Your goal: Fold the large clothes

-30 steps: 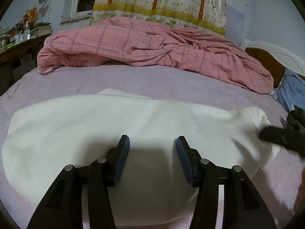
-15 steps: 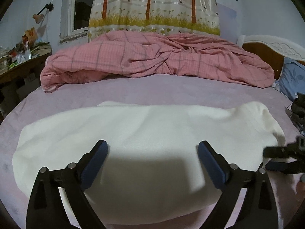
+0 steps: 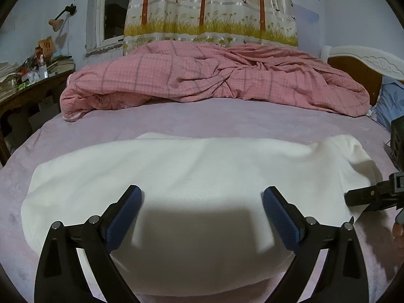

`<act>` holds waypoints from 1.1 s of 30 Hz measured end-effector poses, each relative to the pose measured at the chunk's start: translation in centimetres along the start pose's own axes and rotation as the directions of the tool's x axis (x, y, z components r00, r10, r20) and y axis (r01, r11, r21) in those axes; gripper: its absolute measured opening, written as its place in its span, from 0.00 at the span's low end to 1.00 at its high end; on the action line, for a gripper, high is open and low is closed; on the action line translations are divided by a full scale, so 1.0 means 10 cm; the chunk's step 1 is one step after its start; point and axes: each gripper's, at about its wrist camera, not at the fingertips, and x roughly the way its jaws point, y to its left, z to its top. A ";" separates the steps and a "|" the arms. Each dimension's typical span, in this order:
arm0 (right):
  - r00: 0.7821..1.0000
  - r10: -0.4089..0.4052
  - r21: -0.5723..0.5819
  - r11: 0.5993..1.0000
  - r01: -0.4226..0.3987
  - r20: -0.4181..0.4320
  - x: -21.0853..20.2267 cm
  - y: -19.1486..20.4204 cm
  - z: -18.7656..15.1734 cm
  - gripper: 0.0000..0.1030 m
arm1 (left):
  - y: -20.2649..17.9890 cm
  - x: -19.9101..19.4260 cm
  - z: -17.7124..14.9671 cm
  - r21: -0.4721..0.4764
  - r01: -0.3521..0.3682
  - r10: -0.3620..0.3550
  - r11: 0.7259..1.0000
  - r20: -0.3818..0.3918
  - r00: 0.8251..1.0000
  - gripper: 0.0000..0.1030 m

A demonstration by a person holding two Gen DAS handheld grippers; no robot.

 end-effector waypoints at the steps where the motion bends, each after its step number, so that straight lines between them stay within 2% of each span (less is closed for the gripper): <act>1: 1.000 0.005 -0.001 1.000 -0.005 0.001 0.00 0.00 0.00 1.00 | 0.00 0.00 0.00 0.000 -0.001 0.001 1.000 0.002 1.000 0.94; 4: 0.999 -0.014 0.033 0.999 0.013 0.044 -0.01 0.01 -0.04 1.00 | 0.00 0.01 0.00 -0.002 -0.004 0.004 1.000 0.005 1.000 0.93; 7: 0.989 -0.032 0.092 0.996 0.019 0.141 -0.07 0.01 -0.17 1.00 | 0.01 0.00 0.00 0.000 -0.006 0.006 1.000 0.007 1.000 0.93; 9: 0.973 -0.024 0.146 0.989 -0.010 0.228 -0.10 -0.02 -0.28 1.00 | 0.00 0.00 0.00 0.001 -0.013 0.013 1.000 0.011 1.000 0.93; 12: 0.942 -0.064 0.160 0.987 0.011 0.329 -0.07 0.03 -0.34 1.00 | 0.01 0.01 0.00 -0.004 -0.014 0.014 1.000 0.010 1.000 0.93; 14: 0.929 -0.084 0.155 0.987 0.029 0.360 -0.03 0.05 -0.30 1.00 | 0.03 0.01 0.00 -0.011 -0.012 0.013 1.000 0.011 1.000 0.93; 17: 0.925 -0.093 0.156 0.987 0.037 0.369 -0.01 0.05 -0.24 1.00 | 0.03 -0.01 -0.02 -0.019 -0.015 0.015 1.000 0.018 1.000 0.94; 18: 0.925 -0.089 0.154 0.987 0.033 0.370 -0.01 0.05 -0.23 0.97 | 0.04 -0.01 -0.01 -0.022 -0.014 0.014 1.000 0.019 1.000 0.93; 19: 0.924 -0.092 0.151 0.988 0.038 0.372 -0.02 0.06 -0.23 0.90 | 0.04 -0.02 -0.01 -0.025 -0.013 0.013 1.000 0.020 1.000 0.93; 20: 0.921 -0.084 0.152 0.988 0.027 0.380 -0.04 0.04 -0.24 0.69 | 0.05 -0.02 -0.01 -0.030 -0.011 0.012 0.999 0.022 1.000 0.93; 21: 0.917 -0.064 0.166 0.986 -0.003 0.393 -0.09 -0.01 -0.26 0.55 | 0.06 -0.03 -0.01 -0.034 -0.010 0.011 0.999 0.024 1.000 0.93; 22: 0.913 -0.051 0.175 0.984 -0.022 0.405 -0.12 -0.05 -0.26 0.48 | 0.07 -0.04 0.00 -0.039 -0.007 0.008 0.999 0.027 1.000 0.93; 23: 0.908 -0.036 0.167 0.985 -0.037 0.417 -0.16 -0.07 -0.25 0.37 | 0.08 -0.06 0.00 -0.043 -0.004 0.005 0.999 0.033 0.999 0.93; 24: 0.904 -0.028 0.144 0.989 -0.038 0.427 -0.20 -0.05 -0.23 0.32 | 0.09 -0.08 0.01 -0.048 0.001 0.001 0.999 0.043 0.999 0.93; 28: 0.887 -0.024 0.015 1.000 0.019 0.460 -0.43 0.15 -0.15 0.29 | 0.11 -0.22 0.03 -0.058 0.034 -0.028 0.998 0.101 0.995 0.93; 31: 0.865 0.066 -0.019 0.998 -0.065 0.497 -0.68 0.11 -0.07 0.25 | 0.08 -0.36 0.05 -0.061 0.075 -0.065 0.995 0.153 0.986 0.93; 33: 0.855 0.059 -0.001 0.998 -0.068 0.515 -0.87 0.05 -0.03 0.24 | 0.06 -0.47 0.06 -0.060 0.100 -0.087 0.993 0.195 0.977 0.93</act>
